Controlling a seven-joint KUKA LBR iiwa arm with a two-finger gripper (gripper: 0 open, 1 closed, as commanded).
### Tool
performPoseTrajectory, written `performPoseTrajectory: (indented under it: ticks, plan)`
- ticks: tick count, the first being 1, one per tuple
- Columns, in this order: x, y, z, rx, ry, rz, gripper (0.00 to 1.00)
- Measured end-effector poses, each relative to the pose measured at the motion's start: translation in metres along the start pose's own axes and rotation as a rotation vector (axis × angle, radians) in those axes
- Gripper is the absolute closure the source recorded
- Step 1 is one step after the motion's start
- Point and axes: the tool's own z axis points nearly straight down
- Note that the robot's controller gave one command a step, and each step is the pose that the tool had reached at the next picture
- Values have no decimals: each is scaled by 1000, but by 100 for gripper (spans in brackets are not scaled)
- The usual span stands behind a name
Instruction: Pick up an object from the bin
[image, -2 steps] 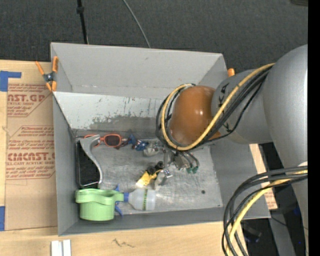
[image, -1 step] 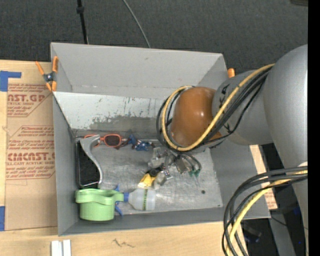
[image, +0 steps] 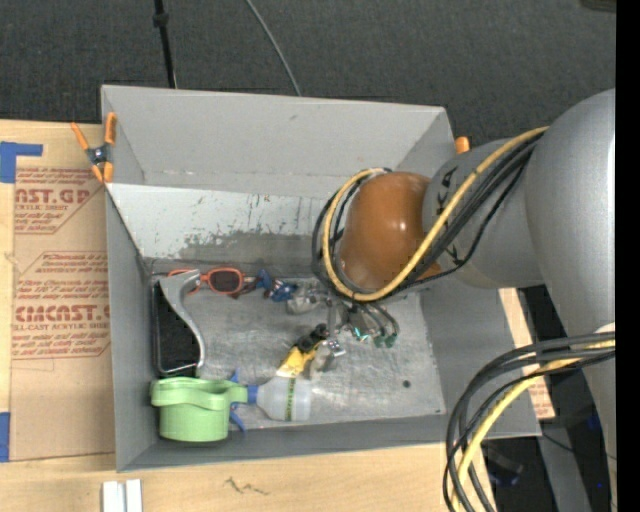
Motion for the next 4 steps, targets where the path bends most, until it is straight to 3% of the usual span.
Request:
performPoseTrajectory:
  ticks: [1,2,3,4]
  plan:
    - [7,0,0,-2,38,-3,100]
    - [7,0,0,-2,37,-3,100]
    - [-2,-8,-11,-2,23,-8,100]
    - [14,-25,-59,0,22,34,100]
